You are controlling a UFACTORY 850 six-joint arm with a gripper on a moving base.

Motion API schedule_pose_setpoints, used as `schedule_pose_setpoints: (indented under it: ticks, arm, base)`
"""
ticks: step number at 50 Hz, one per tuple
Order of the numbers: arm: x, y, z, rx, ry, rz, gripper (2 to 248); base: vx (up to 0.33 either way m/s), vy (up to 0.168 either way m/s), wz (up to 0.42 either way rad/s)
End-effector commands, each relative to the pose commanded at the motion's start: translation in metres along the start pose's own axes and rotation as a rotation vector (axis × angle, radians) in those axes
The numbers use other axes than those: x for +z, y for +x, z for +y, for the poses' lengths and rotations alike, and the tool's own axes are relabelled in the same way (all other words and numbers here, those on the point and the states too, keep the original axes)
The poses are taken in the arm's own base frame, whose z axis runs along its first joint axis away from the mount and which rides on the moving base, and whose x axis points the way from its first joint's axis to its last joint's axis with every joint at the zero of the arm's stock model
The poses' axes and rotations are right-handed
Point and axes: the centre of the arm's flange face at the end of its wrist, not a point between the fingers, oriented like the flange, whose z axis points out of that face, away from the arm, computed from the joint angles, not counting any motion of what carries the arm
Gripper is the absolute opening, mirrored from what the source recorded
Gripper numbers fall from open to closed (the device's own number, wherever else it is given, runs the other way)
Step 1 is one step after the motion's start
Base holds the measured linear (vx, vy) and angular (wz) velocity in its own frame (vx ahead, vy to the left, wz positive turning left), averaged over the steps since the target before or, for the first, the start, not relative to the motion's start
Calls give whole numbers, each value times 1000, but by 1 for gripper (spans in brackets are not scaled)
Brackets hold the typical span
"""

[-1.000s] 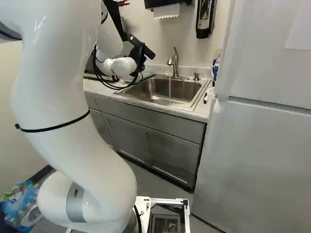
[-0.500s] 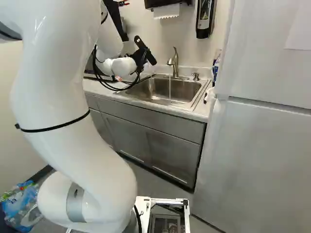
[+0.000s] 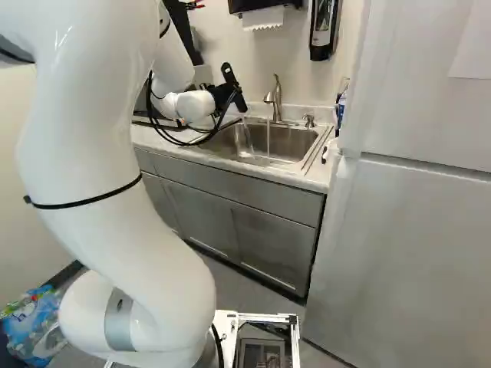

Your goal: Rinse the cup and place it in the tray

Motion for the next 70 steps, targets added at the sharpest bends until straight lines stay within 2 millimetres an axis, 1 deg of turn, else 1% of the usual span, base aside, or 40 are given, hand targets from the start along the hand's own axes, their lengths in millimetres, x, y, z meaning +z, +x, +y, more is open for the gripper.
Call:
schedule_pose_setpoints:
  ticks: [70]
  arm:
    - [0, 0, 0, 736, 0, 0, 119]
  base:
    - [0, 0, 0]
